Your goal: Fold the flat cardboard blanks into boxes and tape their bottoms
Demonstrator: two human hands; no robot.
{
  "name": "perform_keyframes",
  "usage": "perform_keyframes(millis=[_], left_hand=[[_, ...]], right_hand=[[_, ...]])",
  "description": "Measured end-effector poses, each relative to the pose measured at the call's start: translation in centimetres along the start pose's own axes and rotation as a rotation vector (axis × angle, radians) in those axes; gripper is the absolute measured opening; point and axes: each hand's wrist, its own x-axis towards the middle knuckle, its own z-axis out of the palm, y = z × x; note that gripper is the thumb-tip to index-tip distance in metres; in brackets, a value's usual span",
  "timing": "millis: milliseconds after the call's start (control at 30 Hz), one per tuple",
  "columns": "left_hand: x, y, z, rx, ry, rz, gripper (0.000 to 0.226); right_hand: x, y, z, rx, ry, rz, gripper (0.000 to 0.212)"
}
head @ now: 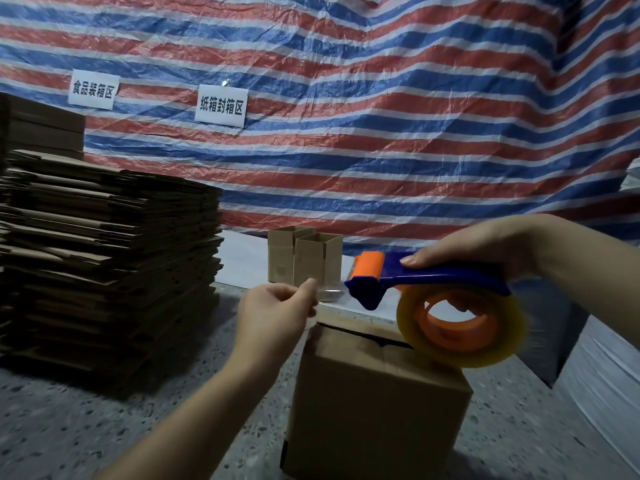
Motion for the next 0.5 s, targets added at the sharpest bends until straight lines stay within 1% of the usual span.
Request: perform_keyframes(millis=[67, 200, 333, 500], left_hand=[[0.1, -0.9, -0.3, 0.075, 0.016, -0.006, 0.033], [0.3, -2.0, -0.8, 0.102, 0.013, -0.063, 0.036], [0.4, -3.0, -1.2, 0.091, -0.027, -0.138, 0.035], [0.4, -3.5, -1.7, 0.078, -0.032, -0.159, 0.035]], right_hand=[[-0.3, -1.7, 0.5, -0.094, -0.073, 0.070, 0.073], [0.5, -4.0, 1.2, -0.250, -0.092, 0.129, 0.074], [1.4, -5.4, 1.9, -0.331, -0.106, 0.178, 0.069], [2.0, -6.4, 2.4, -0.387, -0.131, 0.209, 0.068]])
